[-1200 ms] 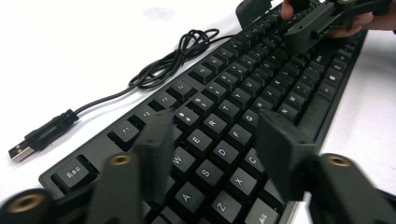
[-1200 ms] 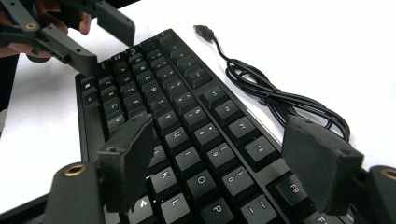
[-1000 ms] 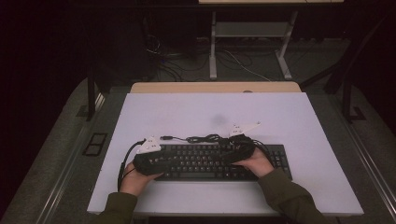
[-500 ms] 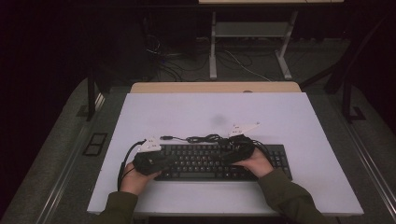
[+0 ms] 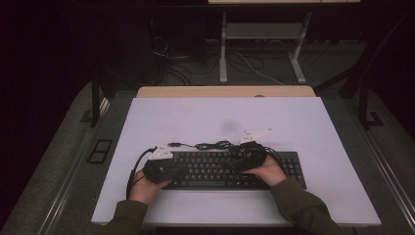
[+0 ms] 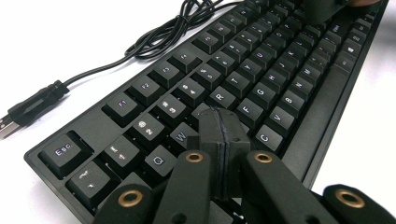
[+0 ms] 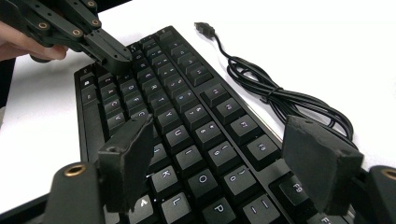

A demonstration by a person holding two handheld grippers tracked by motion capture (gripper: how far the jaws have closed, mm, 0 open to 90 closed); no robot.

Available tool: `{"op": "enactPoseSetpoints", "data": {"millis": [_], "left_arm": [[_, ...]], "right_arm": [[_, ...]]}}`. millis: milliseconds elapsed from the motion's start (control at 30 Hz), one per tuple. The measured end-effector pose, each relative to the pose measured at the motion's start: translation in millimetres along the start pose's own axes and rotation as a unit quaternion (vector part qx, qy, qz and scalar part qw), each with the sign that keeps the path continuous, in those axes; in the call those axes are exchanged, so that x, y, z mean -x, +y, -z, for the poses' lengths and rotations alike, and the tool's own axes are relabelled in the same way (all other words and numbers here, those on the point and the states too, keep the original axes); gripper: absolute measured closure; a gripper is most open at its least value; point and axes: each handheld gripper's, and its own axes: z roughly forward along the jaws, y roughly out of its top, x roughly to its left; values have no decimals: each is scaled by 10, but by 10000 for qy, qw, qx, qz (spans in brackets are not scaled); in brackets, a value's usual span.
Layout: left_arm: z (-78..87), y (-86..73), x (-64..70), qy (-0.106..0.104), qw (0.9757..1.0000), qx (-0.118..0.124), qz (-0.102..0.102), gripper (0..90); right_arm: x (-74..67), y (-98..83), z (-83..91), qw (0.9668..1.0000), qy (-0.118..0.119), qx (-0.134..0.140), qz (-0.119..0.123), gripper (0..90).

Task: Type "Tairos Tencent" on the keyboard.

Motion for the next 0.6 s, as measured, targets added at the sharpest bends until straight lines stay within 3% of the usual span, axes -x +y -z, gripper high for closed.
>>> {"op": "enactPoseSetpoints", "data": {"millis": [600], "left_arm": [[-33,-18,-13,-45,10000,-84,4,893]], "right_arm": [[0,1,1,10000,-16,-5,3,251]]}}
